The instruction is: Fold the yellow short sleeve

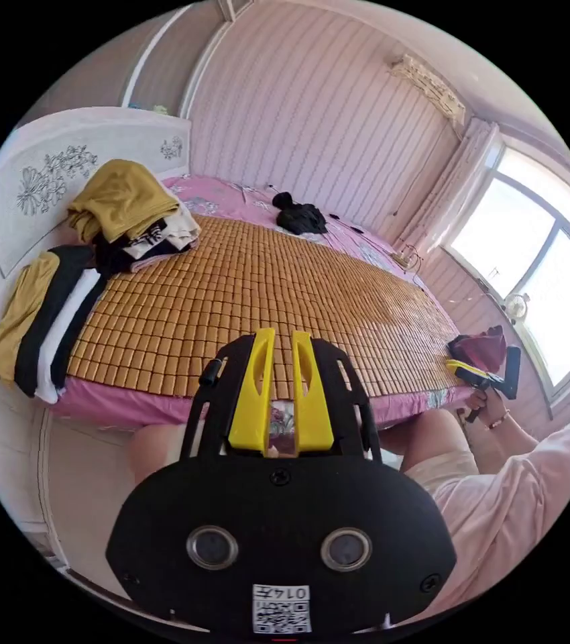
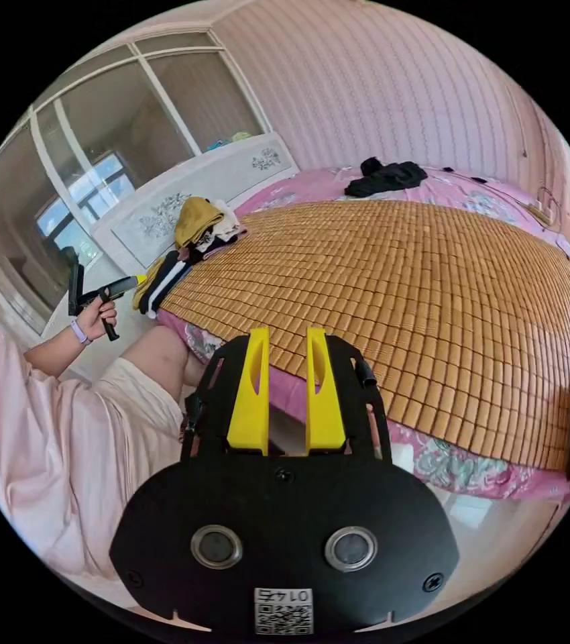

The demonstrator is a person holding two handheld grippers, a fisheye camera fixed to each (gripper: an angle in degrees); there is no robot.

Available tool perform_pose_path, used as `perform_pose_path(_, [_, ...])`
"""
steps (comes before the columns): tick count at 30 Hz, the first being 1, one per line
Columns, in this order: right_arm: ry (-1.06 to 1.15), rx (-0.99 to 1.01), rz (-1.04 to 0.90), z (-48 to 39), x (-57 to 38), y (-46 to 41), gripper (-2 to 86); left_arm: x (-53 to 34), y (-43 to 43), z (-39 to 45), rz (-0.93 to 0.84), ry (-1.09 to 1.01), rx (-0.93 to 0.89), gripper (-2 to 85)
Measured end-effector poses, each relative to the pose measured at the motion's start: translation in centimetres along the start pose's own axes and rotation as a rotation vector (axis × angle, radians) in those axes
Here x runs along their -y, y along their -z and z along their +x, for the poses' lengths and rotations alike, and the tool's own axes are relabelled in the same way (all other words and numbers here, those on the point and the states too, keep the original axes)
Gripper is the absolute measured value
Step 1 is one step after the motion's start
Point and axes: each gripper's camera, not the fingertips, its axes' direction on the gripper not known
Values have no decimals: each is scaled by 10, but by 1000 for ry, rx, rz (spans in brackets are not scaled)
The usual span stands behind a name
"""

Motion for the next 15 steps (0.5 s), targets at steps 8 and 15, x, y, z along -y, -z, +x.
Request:
perform_pose_path(8, [401,274,-315,-166,108,-196,97,-75,78,-132,165,276,248,58])
perform_pose_path(15, [705,253,-402,-312,210,-346,111,-97,102,-234,212,435,390,64])
